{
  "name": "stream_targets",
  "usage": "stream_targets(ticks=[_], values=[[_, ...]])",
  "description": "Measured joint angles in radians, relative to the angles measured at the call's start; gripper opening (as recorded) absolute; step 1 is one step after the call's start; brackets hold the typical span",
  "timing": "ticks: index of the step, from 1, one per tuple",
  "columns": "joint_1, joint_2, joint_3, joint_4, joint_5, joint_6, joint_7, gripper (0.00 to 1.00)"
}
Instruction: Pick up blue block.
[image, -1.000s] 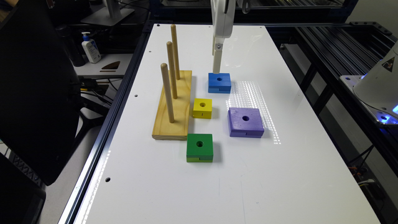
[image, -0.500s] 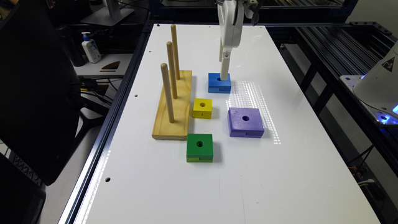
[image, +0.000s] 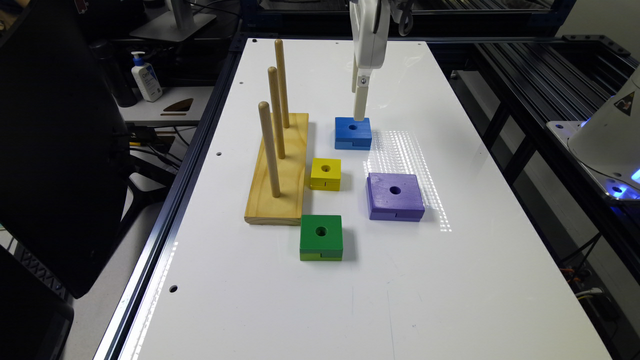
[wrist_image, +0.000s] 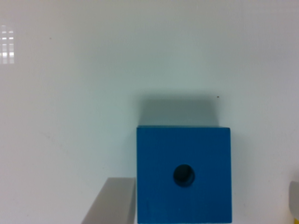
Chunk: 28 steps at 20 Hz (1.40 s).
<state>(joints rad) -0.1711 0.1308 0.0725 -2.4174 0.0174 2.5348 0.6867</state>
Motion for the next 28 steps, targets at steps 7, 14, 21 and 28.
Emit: stream_targets(ticks=[7,14,21,28], values=[[0.000,0.082,0.002,0.000,-0.0004,0.091,0.000,1.00],[-0.001,0.085,-0.002,0.003,-0.0029,0.098,0.000,1.00],[-0.002,0.086,-0.003,0.004,-0.0034,0.098,0.000,1.00],[-0.004,0.145,-0.003,0.004,-0.0050,0.155,0.000,1.00]])
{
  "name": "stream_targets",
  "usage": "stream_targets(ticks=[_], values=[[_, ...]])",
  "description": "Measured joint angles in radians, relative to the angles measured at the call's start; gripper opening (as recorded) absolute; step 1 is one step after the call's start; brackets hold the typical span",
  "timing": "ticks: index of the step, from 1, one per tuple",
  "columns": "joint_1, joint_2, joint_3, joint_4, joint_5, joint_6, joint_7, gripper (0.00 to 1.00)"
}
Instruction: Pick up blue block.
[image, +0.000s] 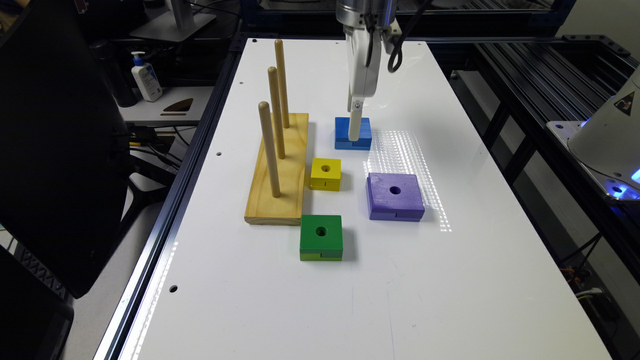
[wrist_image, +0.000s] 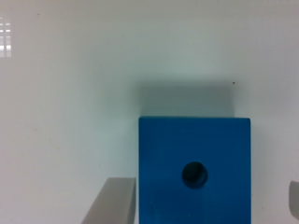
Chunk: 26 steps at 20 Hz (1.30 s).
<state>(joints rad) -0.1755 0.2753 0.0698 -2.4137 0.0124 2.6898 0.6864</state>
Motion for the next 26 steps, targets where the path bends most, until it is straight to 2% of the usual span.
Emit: stream_targets(ticks=[11,17,22,26], values=[[-0.001,0.020,0.000,0.001,-0.0006,0.017,0.000,1.00],[-0.001,0.070,0.000,0.002,-0.0020,0.072,0.000,1.00],[-0.001,0.071,-0.001,0.004,-0.0022,0.073,0.000,1.00],[-0.001,0.077,0.000,0.017,-0.0022,0.074,0.000,1.00]])
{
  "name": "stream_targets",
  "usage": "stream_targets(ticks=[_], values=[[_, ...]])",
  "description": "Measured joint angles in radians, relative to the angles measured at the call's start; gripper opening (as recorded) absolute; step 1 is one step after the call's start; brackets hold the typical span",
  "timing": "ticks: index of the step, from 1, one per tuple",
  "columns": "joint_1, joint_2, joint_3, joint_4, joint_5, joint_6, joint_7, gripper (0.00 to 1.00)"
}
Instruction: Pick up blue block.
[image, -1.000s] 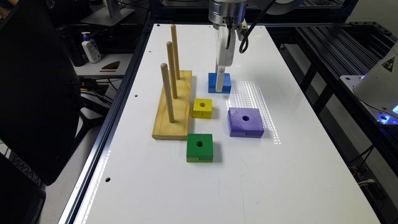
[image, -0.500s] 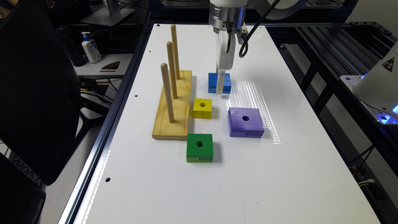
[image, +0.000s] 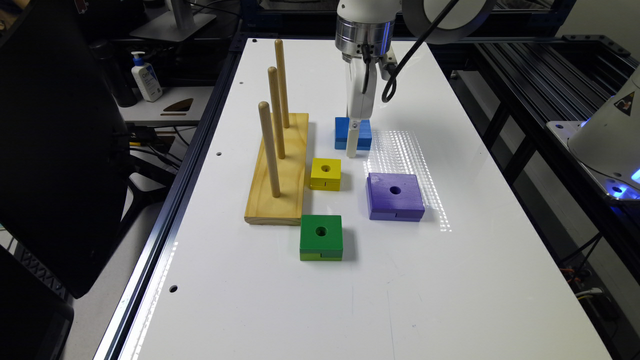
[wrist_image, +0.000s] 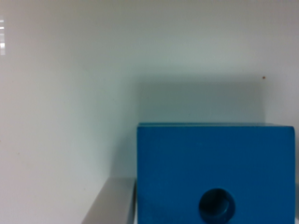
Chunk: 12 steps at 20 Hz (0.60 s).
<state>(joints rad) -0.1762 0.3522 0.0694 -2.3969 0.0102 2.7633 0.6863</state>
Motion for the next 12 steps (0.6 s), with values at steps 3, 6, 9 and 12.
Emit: stream_targets(ticks=[3,6,9,12], values=[[0.000,0.004,0.000,0.006,0.0000,0.000,0.000,1.00],[0.000,0.006,0.000,0.007,0.0000,0.000,0.000,1.00],[0.000,0.007,0.000,0.007,0.0000,0.000,0.000,1.00],[0.000,0.007,0.000,0.008,0.0000,0.000,0.000,1.00]])
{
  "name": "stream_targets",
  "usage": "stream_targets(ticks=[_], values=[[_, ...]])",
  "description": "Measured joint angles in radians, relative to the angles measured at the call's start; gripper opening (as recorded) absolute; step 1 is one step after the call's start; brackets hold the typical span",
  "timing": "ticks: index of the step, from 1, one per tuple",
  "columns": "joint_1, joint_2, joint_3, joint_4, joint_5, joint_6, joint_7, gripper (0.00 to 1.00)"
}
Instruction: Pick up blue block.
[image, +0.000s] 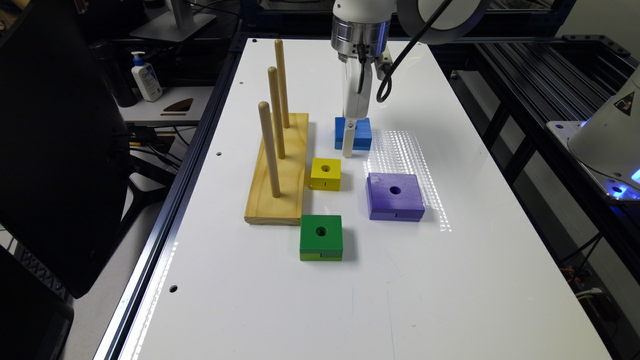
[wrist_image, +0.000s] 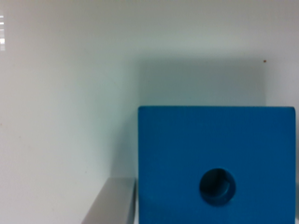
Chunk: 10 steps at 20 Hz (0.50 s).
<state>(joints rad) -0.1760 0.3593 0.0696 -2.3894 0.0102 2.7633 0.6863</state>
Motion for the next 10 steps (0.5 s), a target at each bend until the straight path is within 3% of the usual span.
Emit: stream_targets(ticks=[5,6,10], values=[[0.000,0.000,0.000,0.000,0.0000,0.000,0.000,1.00],[0.000,0.000,0.000,0.000,0.0000,0.000,0.000,0.00],[0.000,0.000,0.000,0.000,0.0000,0.000,0.000,0.00]])
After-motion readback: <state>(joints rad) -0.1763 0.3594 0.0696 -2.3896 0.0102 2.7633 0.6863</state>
